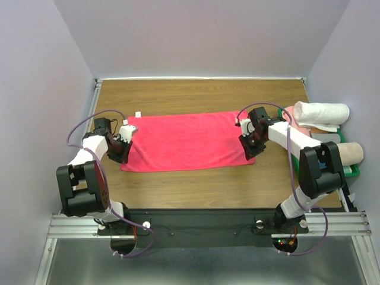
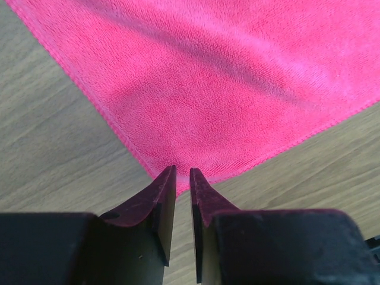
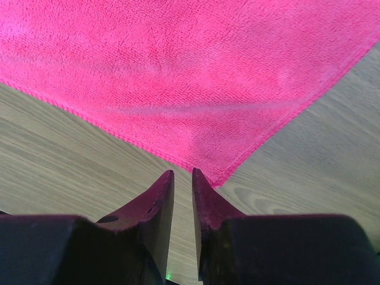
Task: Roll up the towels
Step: Flatten the towel
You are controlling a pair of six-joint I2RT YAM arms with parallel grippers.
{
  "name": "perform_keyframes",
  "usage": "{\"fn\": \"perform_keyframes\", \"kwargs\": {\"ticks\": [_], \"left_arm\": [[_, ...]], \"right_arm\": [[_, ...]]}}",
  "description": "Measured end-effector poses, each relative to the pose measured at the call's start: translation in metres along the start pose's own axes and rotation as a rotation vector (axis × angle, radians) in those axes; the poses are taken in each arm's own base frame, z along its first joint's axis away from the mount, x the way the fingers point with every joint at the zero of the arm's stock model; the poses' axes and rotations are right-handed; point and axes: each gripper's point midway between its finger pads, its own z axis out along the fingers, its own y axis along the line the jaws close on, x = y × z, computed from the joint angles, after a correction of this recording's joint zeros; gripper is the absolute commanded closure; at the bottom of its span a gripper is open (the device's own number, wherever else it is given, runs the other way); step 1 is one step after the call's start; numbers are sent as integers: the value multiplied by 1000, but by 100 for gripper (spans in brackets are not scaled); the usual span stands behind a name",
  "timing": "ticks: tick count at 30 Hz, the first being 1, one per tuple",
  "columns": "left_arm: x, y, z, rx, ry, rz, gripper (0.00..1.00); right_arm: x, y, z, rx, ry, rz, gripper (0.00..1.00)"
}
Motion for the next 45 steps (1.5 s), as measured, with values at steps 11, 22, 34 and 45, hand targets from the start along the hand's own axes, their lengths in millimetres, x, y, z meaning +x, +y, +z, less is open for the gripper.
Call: {"fn": "perform_keyframes", "kwargs": {"ticks": [11, 22, 34, 45], "left_arm": [[17, 3, 20, 0, 58, -14, 77], [20, 9, 23, -27, 63, -30, 81], [32, 33, 15, -94, 70, -54, 82], [39, 26, 11, -45, 94, 30, 78]], "right_arm": [[3, -4, 13, 30, 30, 17, 78], [18, -23, 26, 141, 44, -18, 80], [31, -28, 24, 173, 41, -132, 81], [62, 10, 17, 44, 184, -328, 79]]}}
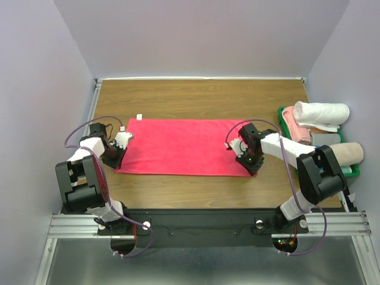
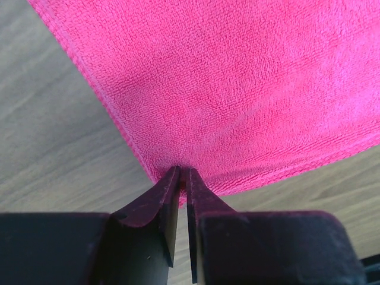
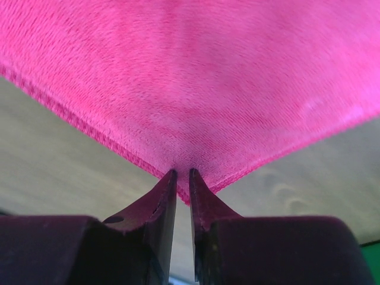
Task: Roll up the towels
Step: Flatten the towel
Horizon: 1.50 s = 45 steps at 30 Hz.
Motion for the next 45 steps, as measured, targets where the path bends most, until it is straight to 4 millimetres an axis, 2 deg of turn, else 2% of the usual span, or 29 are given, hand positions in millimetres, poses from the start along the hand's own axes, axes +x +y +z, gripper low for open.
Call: {"fn": "perform_keyframes", "kwargs": {"ticks": [4, 7, 8, 10, 11, 13, 15, 16, 17, 18, 21, 22, 24, 26, 28, 32, 33, 35, 36, 38, 39, 40, 41, 45], "left_arm": [[7, -5, -2, 23, 24, 7, 78], [12, -9, -4, 39, 42, 8, 64], [13, -11, -5, 45, 46, 9, 55], [15, -14, -8, 59, 54, 9, 47], [14, -16, -12, 69, 52, 8, 39], [5, -16, -21, 81, 33, 8, 31], [-18, -8, -35, 69, -27, 20, 11], [-38, 0, -47, 55, -81, 30, 1], [-56, 8, -58, 37, -130, 38, 1], [-73, 15, -70, 15, -179, 44, 1], [-129, 39, -111, -66, -349, 70, 1], [-143, 45, -123, -91, -397, 76, 1], [-171, 56, -147, -130, -499, 72, 1], [-196, 63, -164, -160, -601, 89, 1], [-212, 67, -174, -173, -677, 99, 1], [-234, 80, -186, -237, -791, 95, 4], [-238, 83, -188, -251, -805, 101, 12], [-247, 91, -188, -258, -795, 109, 23], [-255, 100, -188, -266, -783, 113, 30], [-270, 116, -178, -256, -754, 122, 32], [-276, 122, -170, -250, -738, 123, 35], [-277, 127, -160, -236, -714, 123, 35], [-273, 131, -140, -209, -673, 111, 40], [-247, 125, -84, -105, -526, 63, 57]], "right_arm": [[15, 18, -2, -47, 73, -44, 76], [24, 22, -4, -63, 107, -45, 66], [25, 23, -4, -66, 114, -44, 60], [27, 23, -6, -67, 125, -40, 48], [26, 23, -10, -67, 130, -36, 37], [16, 18, -20, -49, 113, -30, 29], [-6, 9, -35, -20, 54, -21, 16], [-23, 2, -46, 1, 7, -17, 11], [-41, -6, -58, 21, -50, -8, 0], [-54, -11, -68, 37, -92, -8, 0], [-106, -41, -113, 96, -280, 43, 0], [-116, -49, -121, 103, -318, 62, 0], [-140, -77, -144, 136, -429, 136, 0], [-151, -102, -154, 177, -496, 192, 0], [-156, -126, -157, 221, -530, 239, 0], [-171, -144, -145, 225, -536, 269, 0], [-177, -147, -139, 217, -531, 274, 0], [-186, -154, -129, 197, -527, 278, 2], [-188, -157, -121, 183, -517, 282, 8], [-185, -163, -104, 162, -486, 299, 17], [-180, -167, -93, 150, -459, 313, 25], [-175, -171, -83, 139, -437, 329, 29], [-172, -174, -79, 136, -428, 335, 38], [-152, -191, -60, 119, -383, 396, 48]]}}
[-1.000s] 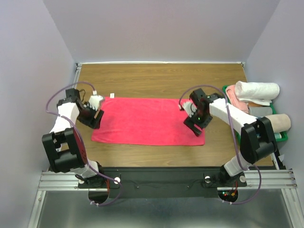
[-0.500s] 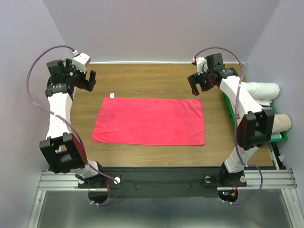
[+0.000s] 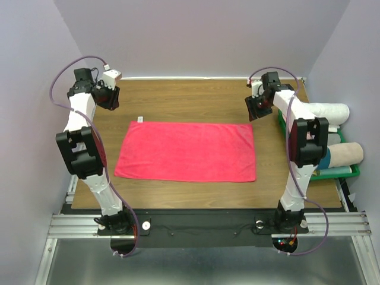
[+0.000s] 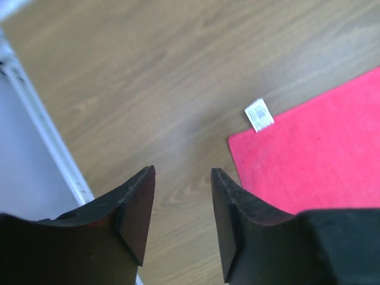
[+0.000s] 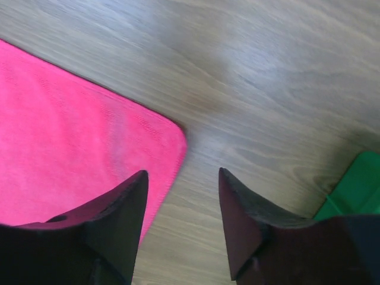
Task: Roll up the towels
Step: Flatten the towel
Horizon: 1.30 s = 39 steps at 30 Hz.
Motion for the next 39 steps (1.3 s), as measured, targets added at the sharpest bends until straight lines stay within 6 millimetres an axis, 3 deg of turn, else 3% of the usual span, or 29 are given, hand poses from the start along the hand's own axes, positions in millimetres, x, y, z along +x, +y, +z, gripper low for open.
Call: {"fn": "perform_keyframes", "kwargs": {"ticks": [4, 17, 20, 24, 28, 30, 35, 36, 39], "left_arm": [[23, -9, 16, 29, 83, -21, 58], [44, -28, 44, 75, 168, -18, 54], [56, -34, 53, 102, 200, -28, 54], [72, -42, 65, 140, 238, -49, 54], [84, -49, 74, 180, 269, -73, 50], [85, -51, 76, 194, 272, -78, 50], [81, -53, 80, 207, 260, -94, 50], [80, -53, 82, 208, 259, -96, 43], [77, -53, 87, 208, 254, -100, 38]], "right_arm": [[11, -13, 9, -5, 27, 37, 50], [35, 0, 51, -100, 116, 86, 59], [30, -1, 52, -101, 106, 91, 61], [29, -1, 54, -102, 106, 96, 82], [29, -1, 56, -105, 108, 96, 95], [29, -1, 56, -106, 108, 95, 99], [29, 0, 56, -110, 108, 95, 99], [29, 0, 56, -110, 107, 95, 99], [29, 0, 56, -112, 107, 95, 99]]}}
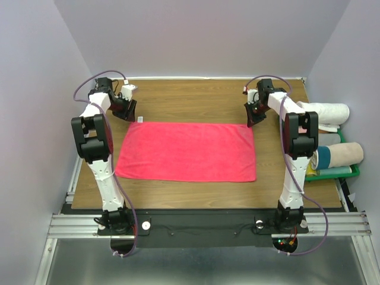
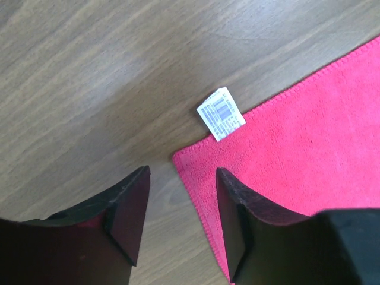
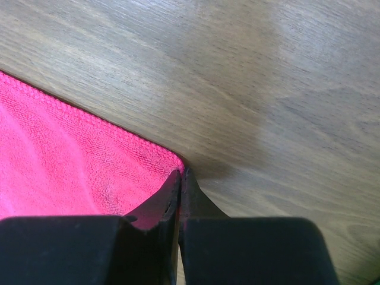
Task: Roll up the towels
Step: Flatten the towel
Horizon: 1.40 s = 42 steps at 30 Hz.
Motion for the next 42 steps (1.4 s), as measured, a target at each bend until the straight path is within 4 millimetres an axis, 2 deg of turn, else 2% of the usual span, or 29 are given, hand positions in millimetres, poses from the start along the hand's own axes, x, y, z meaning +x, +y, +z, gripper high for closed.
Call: {"fn": "perform_keyframes", "kwargs": {"ticks": [4, 11, 15, 16, 19, 20, 23, 25, 27, 30, 42], "left_arm": [[0, 0, 9, 6, 6, -9, 37], [6, -2, 24, 17, 29, -20, 44], [3, -1, 26, 5, 25, -14, 55], [3, -1, 26, 3, 24, -16, 65], [2, 1, 28, -1, 21, -19, 78], [2, 0, 28, -1, 21, -18, 78], [3, 0, 28, 0, 23, -20, 78], [3, -1, 28, 1, 24, -20, 70], [3, -2, 29, 4, 26, -20, 55], [3, -4, 28, 16, 27, -21, 46], [4, -2, 28, -2, 37, -20, 49]], "right_arm": [[0, 0, 0, 0, 0, 0, 99], [0, 0, 0, -1, 1, -1, 99], [0, 0, 0, -2, 0, -5, 99], [0, 0, 0, -3, 0, -7, 99], [0, 0, 0, -3, 0, -8, 99], [0, 0, 0, -3, 0, -8, 99], [0, 0, 0, -3, 0, -8, 99], [0, 0, 0, -3, 0, -8, 99], [0, 0, 0, -3, 0, -8, 100], [0, 0, 0, -3, 0, -9, 99], [0, 0, 0, -4, 0, -15, 100]]}}
